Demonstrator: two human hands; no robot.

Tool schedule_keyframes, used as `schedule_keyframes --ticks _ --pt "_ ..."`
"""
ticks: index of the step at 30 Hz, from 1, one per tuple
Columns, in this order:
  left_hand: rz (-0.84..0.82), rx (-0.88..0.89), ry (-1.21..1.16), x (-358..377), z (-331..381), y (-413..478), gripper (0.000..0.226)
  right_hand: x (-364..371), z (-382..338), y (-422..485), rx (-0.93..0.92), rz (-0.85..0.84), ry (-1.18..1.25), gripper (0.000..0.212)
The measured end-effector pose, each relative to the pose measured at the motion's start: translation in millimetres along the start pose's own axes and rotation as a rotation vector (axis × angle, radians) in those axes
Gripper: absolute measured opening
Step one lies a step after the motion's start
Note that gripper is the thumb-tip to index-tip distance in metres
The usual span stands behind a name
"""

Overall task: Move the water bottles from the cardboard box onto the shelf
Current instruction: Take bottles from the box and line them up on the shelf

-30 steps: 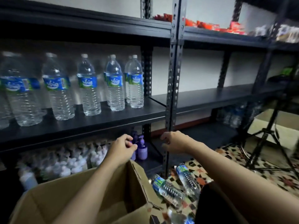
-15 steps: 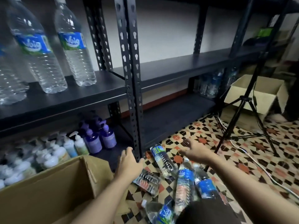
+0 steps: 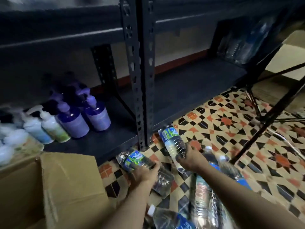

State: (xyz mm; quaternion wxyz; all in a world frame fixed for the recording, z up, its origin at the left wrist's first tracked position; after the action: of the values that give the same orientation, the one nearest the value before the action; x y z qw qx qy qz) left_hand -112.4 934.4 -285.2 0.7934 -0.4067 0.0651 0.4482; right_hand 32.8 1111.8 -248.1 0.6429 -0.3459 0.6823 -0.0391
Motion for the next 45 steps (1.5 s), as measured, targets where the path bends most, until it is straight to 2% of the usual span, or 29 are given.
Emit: schedule_keyframes --ticks 2,6,10,13,14,17,19,23,27,30,31,33,35,36,37,38,39,40,41,42,43,44,45 --pt "0.008 -0.053 -0.034 3 -10 15 0.130 18 -1 14 0.023 -0.008 0.006 0.092" --pt "0.014 -0.211 -0.144 20 -33 49 0.153 36 5 34 0.085 0.068 -0.177 0.103" --pt "-0.024 -0.291 -0.176 33 -44 67 0.153 33 5 36 0.089 0.106 -0.367 0.108" --pt "-0.095 -0.322 -0.257 43 -66 84 0.165 42 0 35 0.080 0.077 -0.398 0.111" --pt "-0.113 -0.339 -0.294 49 -86 101 0.163 46 -2 35 0.078 0.077 -0.387 0.110" --pt "-0.168 -0.352 -0.306 81 -170 179 0.148 56 -2 25 0.084 0.055 -0.363 0.102" --pt "-0.183 -0.371 -0.316 86 -200 193 0.140 64 4 17 0.105 0.019 -0.322 0.105" --pt "-0.296 -0.413 -0.362 54 -162 122 0.131 85 10 0 0.095 -0.096 -0.345 0.118" --pt "-0.367 -0.376 -0.435 17 -102 36 0.062 110 21 -15 0.144 -0.244 -0.232 0.130" --pt "-0.390 -0.388 -0.397 16 -107 22 0.039 116 23 -26 0.139 -0.280 -0.239 0.125" --pt "-0.397 -0.398 -0.369 17 -109 19 0.039 116 22 -30 0.138 -0.306 -0.263 0.122" --pt "-0.414 -0.420 -0.307 20 -111 18 0.052 119 26 -27 0.180 -0.293 -0.106 0.118" --pt "-0.480 -0.449 -0.302 26 -102 13 0.077 117 30 -27 0.268 -0.291 0.185 0.122" --pt "-0.488 -0.467 -0.316 33 -103 17 0.099 115 34 -21 0.299 -0.246 0.359 0.118" --pt "-0.475 -0.509 -0.338 41 -105 21 0.119 113 39 -16 0.313 -0.212 0.475 0.112" --pt "-0.439 -0.549 -0.352 47 -109 27 0.130 114 42 -14 0.329 -0.208 0.524 0.111" --pt "-0.412 -0.551 -0.402 55 -107 31 0.126 116 46 -11 0.335 -0.208 0.535 0.115" --pt "-0.432 -0.524 -0.463 65 -103 35 0.107 121 45 -6 0.331 -0.214 0.542 0.120" --pt "-0.444 -0.476 -0.551 71 -91 32 0.077 124 45 -5 0.343 -0.230 0.534 0.117" --pt "-0.396 -0.440 -0.582 71 -88 31 0.050 128 41 -6 0.345 -0.252 0.566 0.105" --pt "-0.288 -0.411 -0.562 64 -92 32 0.040 130 38 -4 0.328 -0.253 0.535 0.093" --pt "-0.143 -0.396 -0.493 51 -102 35 0.048 133 37 -3 0.334 -0.251 0.451 0.089" --pt "0.020 -0.374 -0.429 33 -107 33 0.062 131 36 -6 0.345 -0.240 0.325 0.095"
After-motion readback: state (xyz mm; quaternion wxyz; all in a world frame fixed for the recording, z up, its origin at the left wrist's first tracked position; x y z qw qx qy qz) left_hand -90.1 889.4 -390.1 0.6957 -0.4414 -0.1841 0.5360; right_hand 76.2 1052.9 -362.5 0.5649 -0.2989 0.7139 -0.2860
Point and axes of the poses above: each hand's wrist, its own y-axis towards the middle knuckle, its own x-axis out of the palm, z = x × y, the point moved 9 cm from there along y, towards the middle knuckle, and after that the axes turned 12 degrees about -y, right-handed, at the moved point
